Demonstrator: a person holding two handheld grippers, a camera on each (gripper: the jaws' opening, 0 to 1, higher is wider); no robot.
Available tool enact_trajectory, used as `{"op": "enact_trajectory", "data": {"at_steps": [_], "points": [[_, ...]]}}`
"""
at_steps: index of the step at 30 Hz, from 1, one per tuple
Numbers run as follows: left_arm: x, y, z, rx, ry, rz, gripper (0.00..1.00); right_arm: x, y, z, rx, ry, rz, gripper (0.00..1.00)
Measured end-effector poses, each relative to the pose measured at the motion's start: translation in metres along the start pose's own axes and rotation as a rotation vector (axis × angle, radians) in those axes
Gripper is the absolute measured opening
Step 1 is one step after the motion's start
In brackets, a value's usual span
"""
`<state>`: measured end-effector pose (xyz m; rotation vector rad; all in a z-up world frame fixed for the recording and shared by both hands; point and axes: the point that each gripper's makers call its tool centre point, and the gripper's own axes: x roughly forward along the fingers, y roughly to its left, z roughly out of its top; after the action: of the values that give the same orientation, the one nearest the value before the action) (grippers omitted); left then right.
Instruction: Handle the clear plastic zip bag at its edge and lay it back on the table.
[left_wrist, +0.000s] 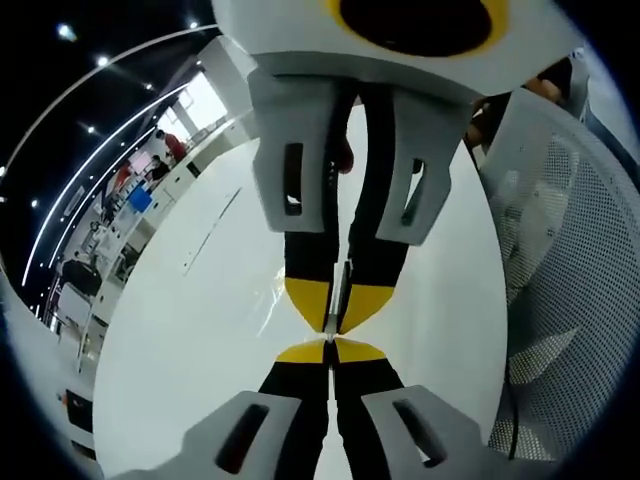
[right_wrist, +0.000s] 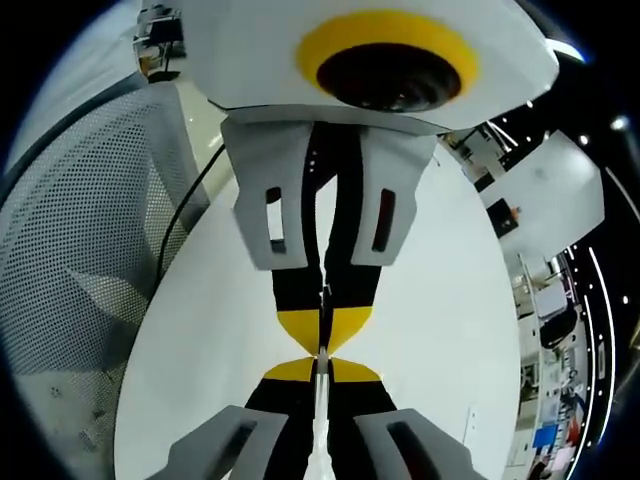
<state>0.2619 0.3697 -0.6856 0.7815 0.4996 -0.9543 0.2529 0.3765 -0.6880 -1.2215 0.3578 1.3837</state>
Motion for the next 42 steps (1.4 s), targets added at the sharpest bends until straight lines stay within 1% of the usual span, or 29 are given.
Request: {"op": "enact_trajectory", "data": {"at_steps": [8, 23, 33, 42], "points": [[0.001, 0.002, -0.002, -0.01, 0.003, 0.001, 0.0, -0.001, -0.001, -0.002, 0.005, 0.002, -0.006, 0.0], [-0.002, 0.0, -0.001, -0.01, 0.011, -0.004, 0.0, 0.001, -0.001, -0.008, 0.015, 0.011, -0.004, 0.0], [0.002, 0.003, -0.01, -0.017, 0.026, -0.001, 0.0, 0.0, -0.001, -0.016, 0.023, 0.025, -0.008, 0.0], [0.001, 0.003, -0.014, -0.018, 0.036, -0.001, 0.0, -0.003, 0.001, -0.022, 0.02, 0.037, -0.009, 0.0]]}}
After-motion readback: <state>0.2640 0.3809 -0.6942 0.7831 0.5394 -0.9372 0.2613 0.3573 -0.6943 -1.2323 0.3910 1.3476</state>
